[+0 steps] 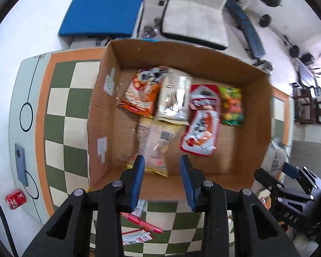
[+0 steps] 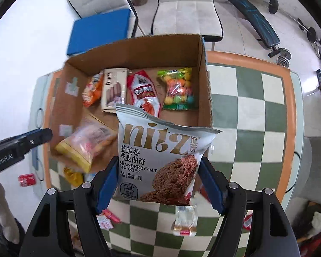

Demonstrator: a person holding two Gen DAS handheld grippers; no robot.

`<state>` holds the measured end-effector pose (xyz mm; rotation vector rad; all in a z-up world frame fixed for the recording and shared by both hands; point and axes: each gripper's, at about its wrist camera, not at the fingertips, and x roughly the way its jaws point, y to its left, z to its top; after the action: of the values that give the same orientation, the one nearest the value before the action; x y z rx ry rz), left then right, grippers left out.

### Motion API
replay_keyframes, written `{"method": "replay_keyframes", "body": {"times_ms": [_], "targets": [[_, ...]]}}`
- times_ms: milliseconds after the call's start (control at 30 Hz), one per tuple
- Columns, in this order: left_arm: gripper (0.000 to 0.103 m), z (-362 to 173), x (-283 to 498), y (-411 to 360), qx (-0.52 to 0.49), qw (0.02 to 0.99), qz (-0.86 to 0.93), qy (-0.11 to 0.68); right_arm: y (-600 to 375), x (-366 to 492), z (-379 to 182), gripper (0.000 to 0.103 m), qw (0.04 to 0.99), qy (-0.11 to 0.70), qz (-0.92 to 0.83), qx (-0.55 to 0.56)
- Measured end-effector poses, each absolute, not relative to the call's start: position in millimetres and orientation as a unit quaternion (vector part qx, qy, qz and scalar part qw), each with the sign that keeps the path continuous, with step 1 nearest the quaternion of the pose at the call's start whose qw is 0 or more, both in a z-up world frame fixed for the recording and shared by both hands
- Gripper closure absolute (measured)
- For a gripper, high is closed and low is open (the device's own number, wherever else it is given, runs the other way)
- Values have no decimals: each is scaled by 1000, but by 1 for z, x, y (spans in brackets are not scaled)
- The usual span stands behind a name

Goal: Organize snacks
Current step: 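Carry both packets into the box and open both tools, then move both tools back over the remaining snacks on the table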

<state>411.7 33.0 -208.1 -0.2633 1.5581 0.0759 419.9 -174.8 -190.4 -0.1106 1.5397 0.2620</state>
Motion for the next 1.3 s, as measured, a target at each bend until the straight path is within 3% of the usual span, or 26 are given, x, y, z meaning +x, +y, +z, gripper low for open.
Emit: {"method": "replay_keyframes", "body": {"times_ms": [267, 333, 400, 500, 567, 633, 867, 1067, 1300], "targets": [[71, -244, 424, 40, -107, 667, 36, 736, -158, 444, -248, 26, 656, 745, 86, -82], [71, -246, 424, 43, -115, 665, 40, 737, -158, 445, -255, 18, 648, 753, 83, -79], [69, -246, 424, 45, -124, 664, 35, 737, -158, 445, -256, 17, 652, 750, 77, -81], [51, -243, 424, 46, -116, 667, 32, 735, -159, 445, -253, 17, 653, 750, 72, -76], [23, -239, 423, 45, -108, 672, 32, 732, -159, 444, -249, 16, 655, 748, 73, -73], [19, -234, 422, 45, -103, 680, 30, 726, -159, 442, -244, 16, 659, 745, 70, -73], [15, -203, 397, 44, -96, 711, 19, 696, -149, 427, -216, 10, 695, 710, 88, -72], [15, -172, 322, 65, -94, 751, 50, 652, -146, 383, -193, 10, 701, 700, 137, -21], [15, -232, 237, 109, -147, 697, 102, 694, -152, 307, -215, 10, 682, 715, 153, 37]]}}
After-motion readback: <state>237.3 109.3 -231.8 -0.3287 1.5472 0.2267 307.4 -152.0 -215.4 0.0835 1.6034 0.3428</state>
